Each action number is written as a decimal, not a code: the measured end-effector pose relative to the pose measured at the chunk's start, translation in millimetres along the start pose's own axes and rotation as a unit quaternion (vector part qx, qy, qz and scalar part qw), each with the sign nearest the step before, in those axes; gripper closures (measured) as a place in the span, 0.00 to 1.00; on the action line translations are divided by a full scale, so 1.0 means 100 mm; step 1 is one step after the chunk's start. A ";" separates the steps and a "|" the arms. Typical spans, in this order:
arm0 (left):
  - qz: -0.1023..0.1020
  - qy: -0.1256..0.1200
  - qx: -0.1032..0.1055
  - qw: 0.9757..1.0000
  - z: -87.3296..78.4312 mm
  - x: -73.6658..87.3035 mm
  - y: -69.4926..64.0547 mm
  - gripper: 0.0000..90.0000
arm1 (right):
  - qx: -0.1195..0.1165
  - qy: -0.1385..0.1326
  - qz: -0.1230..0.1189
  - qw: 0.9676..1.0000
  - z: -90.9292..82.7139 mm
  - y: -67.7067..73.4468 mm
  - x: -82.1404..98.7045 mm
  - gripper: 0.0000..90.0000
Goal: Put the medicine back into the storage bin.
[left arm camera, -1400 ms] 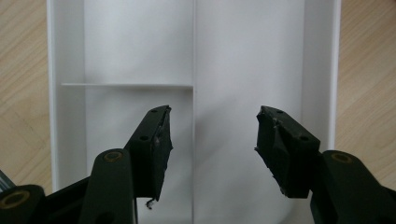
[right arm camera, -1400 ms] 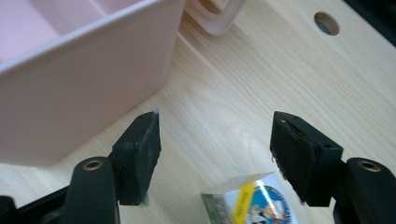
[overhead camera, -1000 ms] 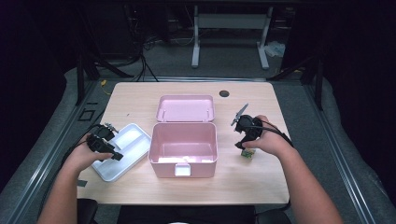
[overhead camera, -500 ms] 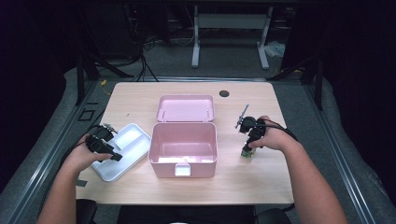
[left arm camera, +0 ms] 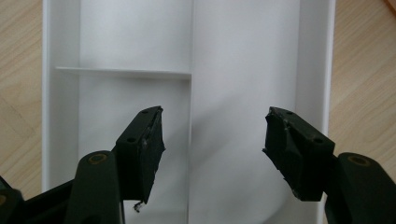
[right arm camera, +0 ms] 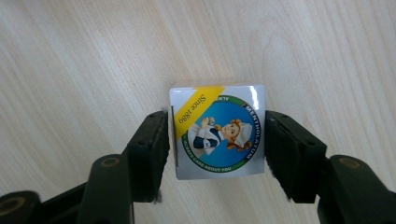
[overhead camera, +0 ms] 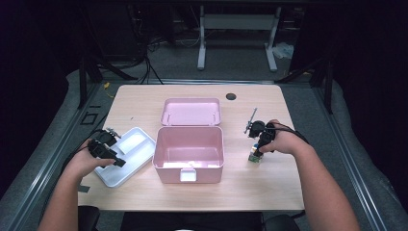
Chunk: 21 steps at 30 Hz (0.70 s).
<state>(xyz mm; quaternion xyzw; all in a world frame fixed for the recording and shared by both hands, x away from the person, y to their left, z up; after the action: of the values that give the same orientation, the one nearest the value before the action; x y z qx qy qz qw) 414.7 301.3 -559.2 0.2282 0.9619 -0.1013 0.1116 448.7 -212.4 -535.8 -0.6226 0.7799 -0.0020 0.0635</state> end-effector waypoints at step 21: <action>-0.003 0.004 0.001 1.000 0.00 0.02 0.02 0.41 | 0.003 -0.006 -0.006 1.000 -0.12 0.00 -0.01 0.51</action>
<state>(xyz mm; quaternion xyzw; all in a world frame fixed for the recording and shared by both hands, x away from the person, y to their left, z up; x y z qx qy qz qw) 413.9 303.5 -560.4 0.2254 0.9630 -0.1018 0.1074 447.5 -212.6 -523.7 -0.6273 0.7757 -0.0009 0.0699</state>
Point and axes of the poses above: each handheld gripper's, and its own axes: z roughly forward along the jaws, x roughly out of its underside, y roughly to its left, the point moved 6 cm from there along z, roughly forward along the jaws, and after that the axes turned 14 degrees about -z, right-handed, at the moved point
